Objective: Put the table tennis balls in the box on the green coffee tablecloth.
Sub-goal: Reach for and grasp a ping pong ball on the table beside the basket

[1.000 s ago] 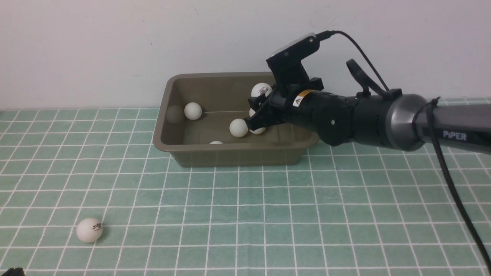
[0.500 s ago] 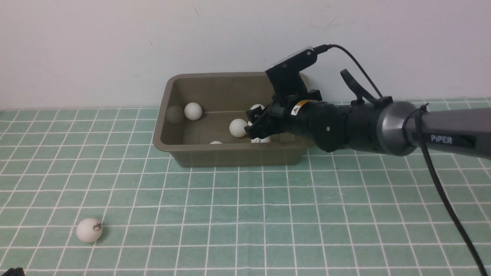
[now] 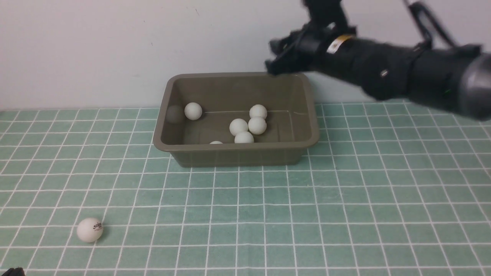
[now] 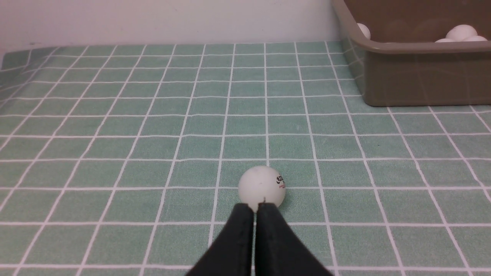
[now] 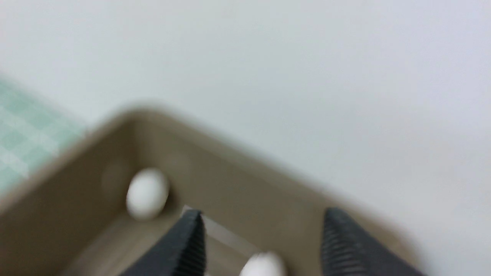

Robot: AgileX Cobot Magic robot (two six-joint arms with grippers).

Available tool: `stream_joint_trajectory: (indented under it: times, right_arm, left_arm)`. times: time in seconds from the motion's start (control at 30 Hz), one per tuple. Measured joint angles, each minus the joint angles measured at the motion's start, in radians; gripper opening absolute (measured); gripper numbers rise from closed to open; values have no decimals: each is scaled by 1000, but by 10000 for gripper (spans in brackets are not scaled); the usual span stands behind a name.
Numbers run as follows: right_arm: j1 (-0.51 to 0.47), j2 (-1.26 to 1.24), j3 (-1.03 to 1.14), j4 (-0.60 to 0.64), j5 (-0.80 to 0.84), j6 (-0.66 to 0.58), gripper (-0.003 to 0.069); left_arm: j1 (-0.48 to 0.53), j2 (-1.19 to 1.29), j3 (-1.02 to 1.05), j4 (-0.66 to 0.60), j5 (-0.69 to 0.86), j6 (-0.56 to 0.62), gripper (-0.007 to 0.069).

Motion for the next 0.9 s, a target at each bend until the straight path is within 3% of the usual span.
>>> stream_joint_trajectory:
  times: [0.1, 0.2, 0.37, 0.47, 0.6, 0.77, 0.9]
  right_arm:
    - [-101, -151, 0, -1, 50, 0, 104]
    - [-210, -267, 0, -1, 127, 0, 8]
    - [-399, -391, 0, -19, 326, 0, -12]
    - [-530, -450, 0, -114, 494, 0, -13]
    - [-625, -482, 2, -229, 647, 34, -13]
    - [-683, -539, 70, -343, 716, 91, -13]
    - [-686, -642, 198, -355, 698, 114, -13]
  left_arm:
    - [0, 0, 0, 0, 0, 0, -5]
    - [0, 0, 0, 0, 0, 0, -5]
    - [0, 0, 0, 0, 0, 0, -5]
    - [0, 0, 0, 0, 0, 0, -5]
    - [0, 0, 0, 0, 0, 0, -5]
    - [0, 0, 0, 0, 0, 0, -5]
    - [0, 0, 0, 0, 0, 0, -5]
